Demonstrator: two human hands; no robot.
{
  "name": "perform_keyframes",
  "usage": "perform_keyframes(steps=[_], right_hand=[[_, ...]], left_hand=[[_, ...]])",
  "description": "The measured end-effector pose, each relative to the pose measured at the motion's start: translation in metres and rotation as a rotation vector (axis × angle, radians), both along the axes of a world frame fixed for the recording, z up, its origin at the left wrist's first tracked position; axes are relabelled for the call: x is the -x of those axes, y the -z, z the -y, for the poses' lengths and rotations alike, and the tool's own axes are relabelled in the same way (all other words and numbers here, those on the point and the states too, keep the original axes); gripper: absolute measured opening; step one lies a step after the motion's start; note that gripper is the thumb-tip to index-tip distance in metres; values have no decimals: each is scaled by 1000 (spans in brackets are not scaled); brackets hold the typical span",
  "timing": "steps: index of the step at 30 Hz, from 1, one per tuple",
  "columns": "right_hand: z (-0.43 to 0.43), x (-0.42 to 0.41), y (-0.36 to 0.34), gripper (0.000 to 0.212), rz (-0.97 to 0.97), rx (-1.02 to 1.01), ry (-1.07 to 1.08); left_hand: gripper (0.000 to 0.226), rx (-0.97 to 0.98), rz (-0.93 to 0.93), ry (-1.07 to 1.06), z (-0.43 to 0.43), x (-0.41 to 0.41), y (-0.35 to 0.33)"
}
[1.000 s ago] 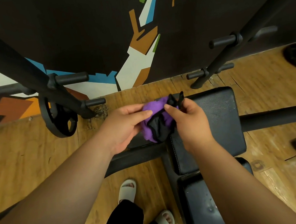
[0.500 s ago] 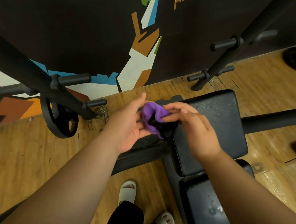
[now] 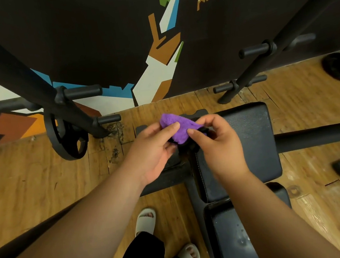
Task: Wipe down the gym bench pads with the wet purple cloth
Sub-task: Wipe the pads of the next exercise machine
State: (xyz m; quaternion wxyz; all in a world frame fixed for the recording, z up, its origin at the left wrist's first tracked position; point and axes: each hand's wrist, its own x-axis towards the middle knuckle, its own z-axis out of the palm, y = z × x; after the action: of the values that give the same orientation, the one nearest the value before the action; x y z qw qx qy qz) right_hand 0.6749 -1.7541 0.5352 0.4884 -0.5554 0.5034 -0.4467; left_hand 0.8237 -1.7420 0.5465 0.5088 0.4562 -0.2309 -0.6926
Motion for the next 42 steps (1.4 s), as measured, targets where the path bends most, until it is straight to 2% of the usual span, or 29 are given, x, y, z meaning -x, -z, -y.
perform_keyframes(steps=[2, 6, 8, 11, 14, 17, 20, 26, 31, 37, 42], right_hand=[[-7, -2, 9, 14, -67, 28, 6], [-6, 10, 27, 22, -300, 176, 117], [5, 21, 36, 34, -425, 275, 164], [19, 27, 55, 51, -579, 303, 126], [20, 25, 75, 52, -756, 379, 132], [22, 23, 80, 51, -766, 405, 161], [23, 24, 82, 50, -781, 435, 163], [22, 23, 85, 51, -804, 459, 172], [23, 22, 87, 50, -837, 479, 185], [22, 19, 87, 50, -895, 484, 205], [22, 18, 87, 49, -891, 490, 219]], left_hand=[[25, -15, 53, -45, 1, 6, 7], [25, -76, 556, -146, 12, 15, 28], [32, -79, 669, -145, 18, 20, 36], [42, -85, 648, -195, 20, 34, 41], [46, -64, 699, -252, 18, 48, 49], [46, 3, 782, -300, 18, 51, 58], [44, 71, 782, -307, 17, 47, 61], [42, 9, 629, -361, 20, 30, 67], [35, 56, 760, -183, 31, 36, 73], [38, 49, 674, -232, 31, 49, 81], [45, 122, 788, -137, 14, 30, 88]])
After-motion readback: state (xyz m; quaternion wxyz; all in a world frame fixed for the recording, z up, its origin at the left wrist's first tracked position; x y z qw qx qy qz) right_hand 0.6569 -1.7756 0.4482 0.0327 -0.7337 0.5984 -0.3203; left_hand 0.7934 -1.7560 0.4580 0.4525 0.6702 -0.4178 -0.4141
